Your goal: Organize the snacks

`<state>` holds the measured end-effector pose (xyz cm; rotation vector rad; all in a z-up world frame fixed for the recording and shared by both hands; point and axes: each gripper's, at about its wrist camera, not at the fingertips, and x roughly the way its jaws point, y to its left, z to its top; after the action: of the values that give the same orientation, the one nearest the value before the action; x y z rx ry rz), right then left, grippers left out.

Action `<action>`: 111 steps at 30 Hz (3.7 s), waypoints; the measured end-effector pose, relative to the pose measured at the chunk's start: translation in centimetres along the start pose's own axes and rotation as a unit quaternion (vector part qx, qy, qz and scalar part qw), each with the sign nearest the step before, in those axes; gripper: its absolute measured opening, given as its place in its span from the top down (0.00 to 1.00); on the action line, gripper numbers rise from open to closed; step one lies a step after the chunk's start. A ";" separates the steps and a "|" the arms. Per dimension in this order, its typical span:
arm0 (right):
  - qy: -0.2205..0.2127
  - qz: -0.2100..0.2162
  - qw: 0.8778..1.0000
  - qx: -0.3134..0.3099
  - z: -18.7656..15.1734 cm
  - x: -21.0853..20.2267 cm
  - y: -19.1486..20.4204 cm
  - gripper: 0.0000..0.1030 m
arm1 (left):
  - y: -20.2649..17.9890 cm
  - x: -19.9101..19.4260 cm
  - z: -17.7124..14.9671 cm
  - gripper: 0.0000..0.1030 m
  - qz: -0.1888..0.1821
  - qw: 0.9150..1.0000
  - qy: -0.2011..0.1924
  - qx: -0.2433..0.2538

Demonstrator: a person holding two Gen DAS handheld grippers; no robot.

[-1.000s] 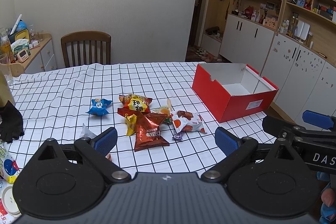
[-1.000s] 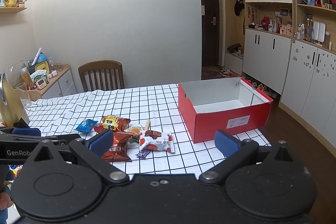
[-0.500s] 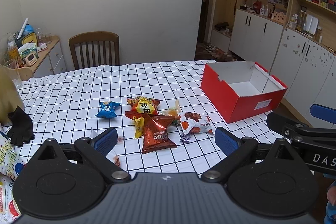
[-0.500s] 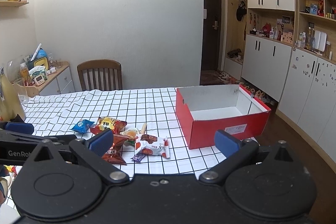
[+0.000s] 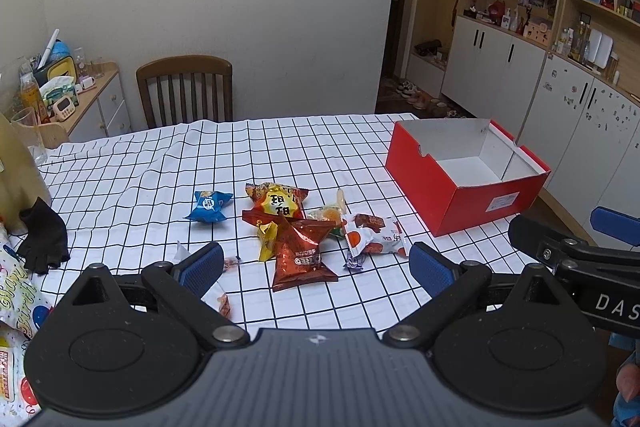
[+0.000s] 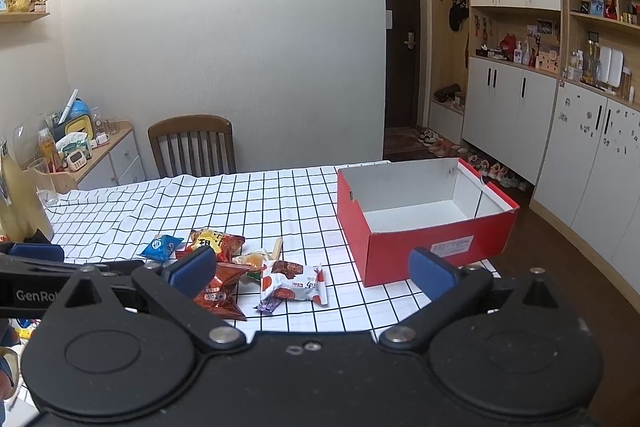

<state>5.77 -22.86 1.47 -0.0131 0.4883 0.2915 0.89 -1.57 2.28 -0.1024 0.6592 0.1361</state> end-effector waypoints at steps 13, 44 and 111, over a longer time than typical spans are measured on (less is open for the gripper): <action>-0.011 -0.012 1.000 0.007 -0.2 -0.5 0.3 0.00 | 0.4 -0.4 -0.3 0.03 -0.006 1.000 -0.001 -0.005; 0.093 0.063 0.991 -0.075 -1.4 13.0 0.0 0.02 | 8.2 11.3 -1.6 0.03 0.075 0.979 0.132 -0.136; 0.276 0.237 0.764 -0.533 -2.0 28.9 3.7 0.54 | 15.0 21.0 -4.6 0.51 0.108 0.929 0.251 -0.248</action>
<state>28.21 -11.53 -13.50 -1.1439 0.8569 1.0634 12.14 14.57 -15.01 -0.5674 1.1388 0.5007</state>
